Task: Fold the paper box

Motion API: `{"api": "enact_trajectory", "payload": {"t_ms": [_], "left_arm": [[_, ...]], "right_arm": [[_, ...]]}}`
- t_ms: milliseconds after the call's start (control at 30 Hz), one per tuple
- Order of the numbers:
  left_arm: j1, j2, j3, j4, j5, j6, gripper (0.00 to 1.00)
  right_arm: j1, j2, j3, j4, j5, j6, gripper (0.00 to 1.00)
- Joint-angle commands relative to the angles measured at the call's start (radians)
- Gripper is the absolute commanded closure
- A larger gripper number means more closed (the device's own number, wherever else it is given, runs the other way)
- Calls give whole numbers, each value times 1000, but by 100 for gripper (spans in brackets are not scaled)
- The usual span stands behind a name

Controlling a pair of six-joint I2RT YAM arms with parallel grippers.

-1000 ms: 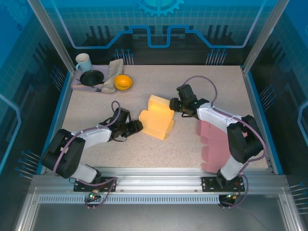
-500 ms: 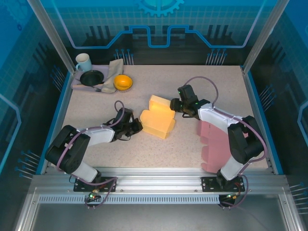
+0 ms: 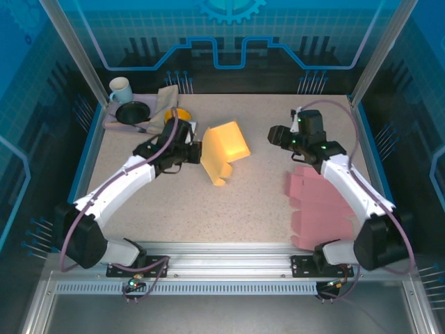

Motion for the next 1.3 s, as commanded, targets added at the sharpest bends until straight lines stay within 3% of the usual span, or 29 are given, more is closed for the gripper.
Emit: {"api": "enact_trajectory", "payload": {"t_ms": [0,133,300,567,700,933,1267], "left_arm": [[-13,42,272,-415,-190,311,100],[-135,73,505,-562,-477,564,100],[-309,75,542,-496,-819,935,100],[-465,74,492,-456,-1070,1129,100],[-529,101,415,-502,-1109,1097,100],[-537,309,417,-634,-1072,926,100],[-545,692,675,-693,-938,820,100]], "right_arm": [[-9,-125,17,-107,17,-109,44],[-7,-246,-21,-125,90,-135,44],[-7,-342,-65,-122,160,-122,44],[-5,-461,-143,-115,239,-109,44],[-7,-489,-168,-127,259,-109,43],[-7,-513,-194,-149,276,-116,40],[-11,-527,-214,-179,278,-130,38]]}}
